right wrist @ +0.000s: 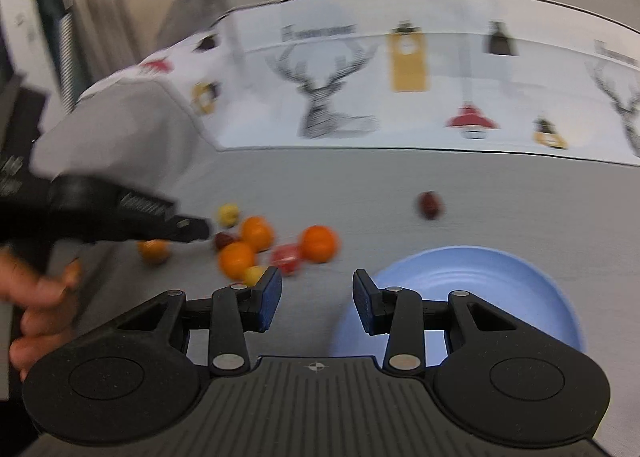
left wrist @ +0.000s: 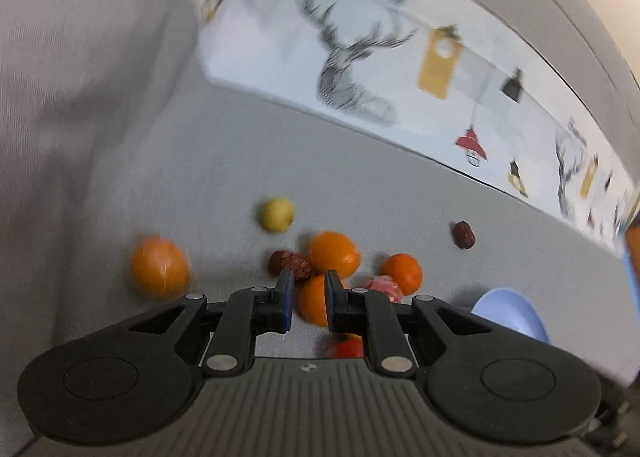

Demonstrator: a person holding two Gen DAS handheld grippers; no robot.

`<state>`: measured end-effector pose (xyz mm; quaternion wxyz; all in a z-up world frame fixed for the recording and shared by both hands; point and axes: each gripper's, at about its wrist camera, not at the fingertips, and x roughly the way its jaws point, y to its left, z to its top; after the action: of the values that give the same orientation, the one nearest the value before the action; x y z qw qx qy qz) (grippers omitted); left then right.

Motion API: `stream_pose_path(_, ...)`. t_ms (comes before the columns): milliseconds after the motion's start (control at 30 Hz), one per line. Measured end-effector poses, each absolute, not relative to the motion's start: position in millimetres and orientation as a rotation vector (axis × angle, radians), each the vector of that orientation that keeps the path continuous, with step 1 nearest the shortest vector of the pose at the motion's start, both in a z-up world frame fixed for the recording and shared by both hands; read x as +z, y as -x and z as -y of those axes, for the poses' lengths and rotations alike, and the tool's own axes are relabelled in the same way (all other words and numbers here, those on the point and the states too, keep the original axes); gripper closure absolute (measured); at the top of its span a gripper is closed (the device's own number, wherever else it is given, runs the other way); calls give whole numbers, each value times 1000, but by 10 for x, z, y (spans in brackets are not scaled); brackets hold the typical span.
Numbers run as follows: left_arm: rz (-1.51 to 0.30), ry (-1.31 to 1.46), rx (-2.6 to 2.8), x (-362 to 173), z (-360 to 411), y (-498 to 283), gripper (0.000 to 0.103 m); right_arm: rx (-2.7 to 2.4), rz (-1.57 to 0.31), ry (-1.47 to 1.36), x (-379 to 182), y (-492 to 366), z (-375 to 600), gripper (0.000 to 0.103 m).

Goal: Organize fruits
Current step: 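Grasp the red apple with the right gripper while the left gripper reaches an orange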

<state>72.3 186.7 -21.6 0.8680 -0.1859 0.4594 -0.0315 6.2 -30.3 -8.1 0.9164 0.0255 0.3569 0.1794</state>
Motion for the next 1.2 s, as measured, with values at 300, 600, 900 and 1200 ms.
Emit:
stream_pose_path(300, -1024, 456, -104, -383, -1832, -875, 72, 440, -818, 18, -359, -240, -214, 44)
stream_pose_path(600, -1040, 432, -121, -448, -1773, -970, 69, 440, -909, 41, -633, -448, -416, 44)
stream_pose_path(900, -1065, 394, -133, -430, -1695, -997, 69, 434, -903, 68, -628, -371, -430, 74)
stream_pose_path(1200, -1048, 295, -75, -91, -1657, -824, 71, 414, -915, 22, -473, -254, -252, 74)
